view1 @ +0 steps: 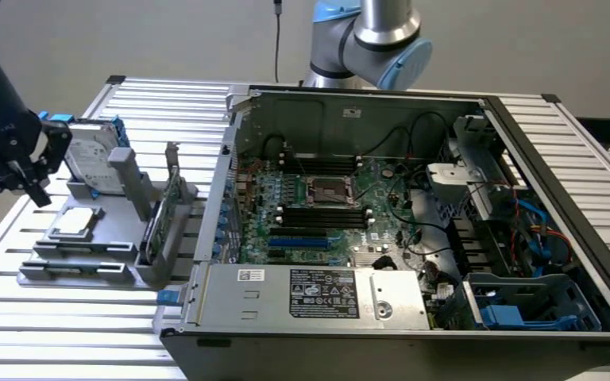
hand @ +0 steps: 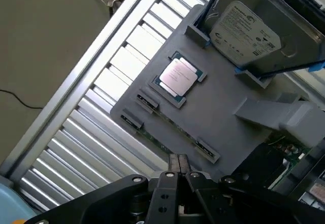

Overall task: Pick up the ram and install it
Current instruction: 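Pick up the ram and move it above insertion slot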

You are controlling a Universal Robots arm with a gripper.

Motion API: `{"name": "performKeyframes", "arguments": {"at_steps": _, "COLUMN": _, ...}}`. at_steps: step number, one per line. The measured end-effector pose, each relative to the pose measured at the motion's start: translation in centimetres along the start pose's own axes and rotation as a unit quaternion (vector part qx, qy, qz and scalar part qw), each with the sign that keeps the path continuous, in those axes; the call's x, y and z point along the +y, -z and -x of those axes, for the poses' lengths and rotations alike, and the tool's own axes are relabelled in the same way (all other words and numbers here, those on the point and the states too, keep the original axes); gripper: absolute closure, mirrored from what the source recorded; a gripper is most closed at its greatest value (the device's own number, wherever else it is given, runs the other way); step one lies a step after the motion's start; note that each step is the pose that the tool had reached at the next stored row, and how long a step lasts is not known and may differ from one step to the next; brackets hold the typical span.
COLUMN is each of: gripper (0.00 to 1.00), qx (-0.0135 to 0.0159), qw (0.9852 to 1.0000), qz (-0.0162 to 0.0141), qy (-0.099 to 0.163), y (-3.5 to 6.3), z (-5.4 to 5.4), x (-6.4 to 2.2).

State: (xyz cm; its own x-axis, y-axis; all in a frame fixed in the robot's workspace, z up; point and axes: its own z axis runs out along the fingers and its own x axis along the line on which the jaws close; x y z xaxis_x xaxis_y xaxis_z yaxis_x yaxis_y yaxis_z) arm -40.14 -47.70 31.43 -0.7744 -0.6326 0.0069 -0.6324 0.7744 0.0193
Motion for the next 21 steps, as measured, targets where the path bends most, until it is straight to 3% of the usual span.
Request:
{"name": "performKeyframes", "arguments": {"at_steps": 5, "gripper": 0.89, "qx": 0.0009, "qw": 0.9990, "qz": -0.0003, "qy": 0.046, "y": -0.02, "z": 0.00, "x": 0.00}}
{"name": "performKeyframes", "arguments": {"at_steps": 10, "gripper": 0.89, "qx": 0.0018, "qw": 0.9959, "qz": -0.0006, "qy": 0.091, "y": -0.04, "z": 0.00, "x": 0.00}}
{"name": "performKeyframes", "arguments": {"at_steps": 16, "gripper": 0.89, "qx": 0.0028, "qw": 0.9895, "qz": -0.0010, "qy": 0.145, "y": -0.08, "z": 0.00, "x": 0.00}}
{"name": "performKeyframes", "arguments": {"at_steps": 21, "gripper": 0.89, "qx": 0.0037, "qw": 0.9819, "qz": -0.0013, "qy": 0.190, "y": -0.15, "z": 0.00, "x": 0.00}}
